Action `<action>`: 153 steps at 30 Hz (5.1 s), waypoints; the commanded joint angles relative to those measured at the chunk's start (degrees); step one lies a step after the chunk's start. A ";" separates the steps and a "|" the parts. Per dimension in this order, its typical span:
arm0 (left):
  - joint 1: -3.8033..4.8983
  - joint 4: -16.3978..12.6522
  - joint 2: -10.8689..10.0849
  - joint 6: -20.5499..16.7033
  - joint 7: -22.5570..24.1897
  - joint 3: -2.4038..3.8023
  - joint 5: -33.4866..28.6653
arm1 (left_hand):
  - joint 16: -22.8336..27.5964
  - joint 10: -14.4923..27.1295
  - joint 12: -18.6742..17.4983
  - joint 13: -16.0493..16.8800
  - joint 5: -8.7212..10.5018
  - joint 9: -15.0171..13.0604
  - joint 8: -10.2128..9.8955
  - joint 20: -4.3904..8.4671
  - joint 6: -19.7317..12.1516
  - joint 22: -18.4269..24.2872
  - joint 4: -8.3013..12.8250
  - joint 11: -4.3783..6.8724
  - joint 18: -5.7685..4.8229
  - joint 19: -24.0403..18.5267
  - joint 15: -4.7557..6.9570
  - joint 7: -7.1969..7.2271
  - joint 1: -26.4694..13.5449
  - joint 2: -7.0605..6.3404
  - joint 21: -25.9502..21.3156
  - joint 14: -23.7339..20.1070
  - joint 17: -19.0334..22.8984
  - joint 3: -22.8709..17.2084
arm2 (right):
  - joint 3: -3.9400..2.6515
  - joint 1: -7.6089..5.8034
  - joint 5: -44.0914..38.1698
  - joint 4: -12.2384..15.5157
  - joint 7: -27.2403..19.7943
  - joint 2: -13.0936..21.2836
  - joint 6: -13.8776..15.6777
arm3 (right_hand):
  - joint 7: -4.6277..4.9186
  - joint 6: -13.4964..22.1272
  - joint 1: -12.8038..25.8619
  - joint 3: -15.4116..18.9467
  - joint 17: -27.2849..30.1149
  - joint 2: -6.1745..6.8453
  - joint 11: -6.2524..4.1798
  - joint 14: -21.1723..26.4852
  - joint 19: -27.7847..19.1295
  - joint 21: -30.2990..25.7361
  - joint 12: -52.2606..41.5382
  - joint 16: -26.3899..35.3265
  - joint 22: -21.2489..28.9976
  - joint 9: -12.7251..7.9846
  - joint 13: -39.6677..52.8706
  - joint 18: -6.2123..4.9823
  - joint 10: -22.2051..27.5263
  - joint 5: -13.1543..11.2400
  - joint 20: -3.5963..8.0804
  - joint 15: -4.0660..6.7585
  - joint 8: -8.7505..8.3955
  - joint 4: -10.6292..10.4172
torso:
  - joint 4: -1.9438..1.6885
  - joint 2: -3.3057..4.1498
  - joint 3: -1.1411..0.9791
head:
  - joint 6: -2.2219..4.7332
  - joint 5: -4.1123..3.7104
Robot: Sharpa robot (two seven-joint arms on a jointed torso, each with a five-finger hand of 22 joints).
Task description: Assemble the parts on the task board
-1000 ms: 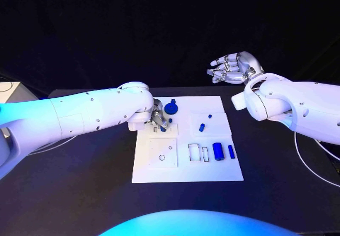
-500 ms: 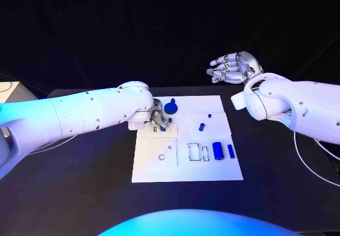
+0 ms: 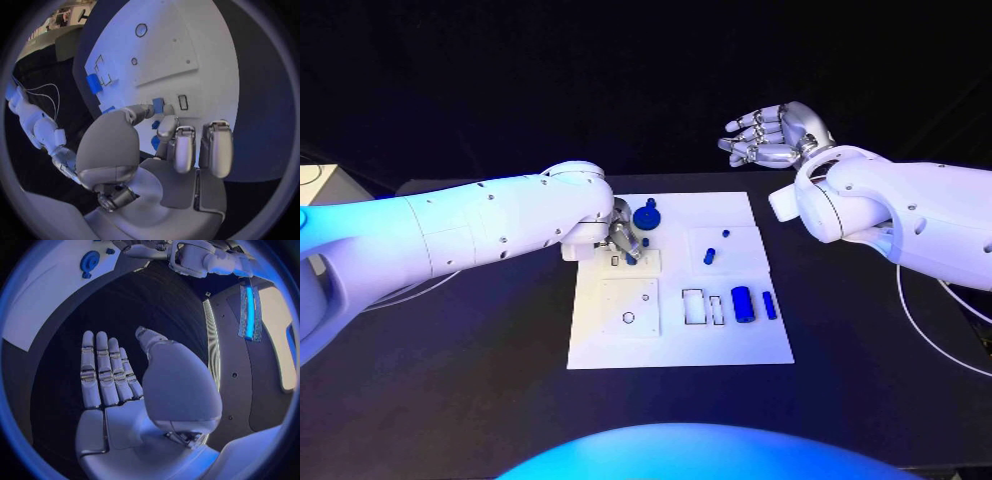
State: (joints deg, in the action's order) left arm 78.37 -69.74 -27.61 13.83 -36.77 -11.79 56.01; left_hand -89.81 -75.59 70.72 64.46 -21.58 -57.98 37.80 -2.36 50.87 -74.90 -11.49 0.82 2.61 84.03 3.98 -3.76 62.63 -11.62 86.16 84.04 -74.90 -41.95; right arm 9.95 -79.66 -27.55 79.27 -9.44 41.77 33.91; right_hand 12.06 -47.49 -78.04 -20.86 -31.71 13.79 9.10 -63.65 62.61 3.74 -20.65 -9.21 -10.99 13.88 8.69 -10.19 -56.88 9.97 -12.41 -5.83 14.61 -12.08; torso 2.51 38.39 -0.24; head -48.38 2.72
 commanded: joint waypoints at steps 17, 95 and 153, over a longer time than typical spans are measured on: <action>-0.39 3.11 2.40 3.25 -1.07 -0.24 -1.38 | -0.19 -0.06 -0.34 -0.04 0.79 -0.21 -1.36 0.65 0.76 -8.08 7.07 0.58 -1.05 2.69 0.62 1.25 -1.66 1.43 0.14 5.96 -15.10 -1.77 | -0.01 0.02 -0.06 0.55 -0.35 -0.05 -1.64 | 1.21 0.42 0.63 0.46 0.21 -0.27 0.19 0.10 -0.49 -0.14 0.18 0.46 0.36 -0.13 -0.28 -0.34 0.16 0.36 0.05 -0.33 -0.33 0.08 | 0.00 -0.02 -0.04 | 0.00 -0.25; -0.48 2.67 -0.96 1.38 -1.34 0.39 3.90 | -0.19 1.30 -0.06 -0.46 12.52 -1.30 -2.86 1.11 1.64 -8.18 -5.27 0.36 -1.03 2.75 0.47 1.08 -5.90 1.27 -0.13 5.96 -15.10 22.46 | 0.03 0.17 -0.06 1.23 -0.71 0.90 -2.32 | 1.60 1.03 1.14 1.79 1.10 -0.72 0.62 1.04 -1.71 -0.14 -0.03 1.56 2.21 -0.43 -1.65 -0.33 0.93 0.31 -0.46 -0.83 -0.64 0.35 | -0.20 -0.15 0.07 | 0.26 -0.54; -4.12 -10.80 -9.72 -16.52 0.91 2.07 7.53 | -0.19 3.90 -3.11 -4.55 11.42 1.55 -5.90 0.66 0.84 -6.04 -5.15 -0.26 -0.54 1.80 -0.03 0.34 -0.99 3.94 -1.66 5.96 -15.10 24.71 | 0.19 1.52 -0.08 0.86 -0.60 1.77 -2.52 | 1.66 1.13 1.02 2.19 1.38 -1.12 0.68 1.09 -1.90 -0.04 -0.27 1.78 2.87 -0.52 -2.15 -0.37 1.12 0.80 -0.58 -0.89 -0.66 0.57 | -0.06 -0.05 0.03 | 0.96 0.33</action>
State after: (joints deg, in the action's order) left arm 74.30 -80.54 -37.49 -1.88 -35.90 -9.73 63.16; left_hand -89.81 -71.87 67.84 59.99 -9.98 -56.48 32.12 -1.53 51.81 -74.92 -16.62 0.61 2.61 84.04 4.40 -3.37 61.30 -7.73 84.81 84.04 -74.90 -16.99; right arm 10.14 -78.18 -27.46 80.10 -9.48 43.53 32.22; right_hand 12.02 -46.71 -77.29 -18.89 -30.40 13.04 9.70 -62.84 61.18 3.73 -20.65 -7.75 -8.19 13.43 6.59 -10.18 -56.27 10.54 -13.02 -6.65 14.17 -11.53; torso 2.48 38.30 -0.20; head -47.38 3.10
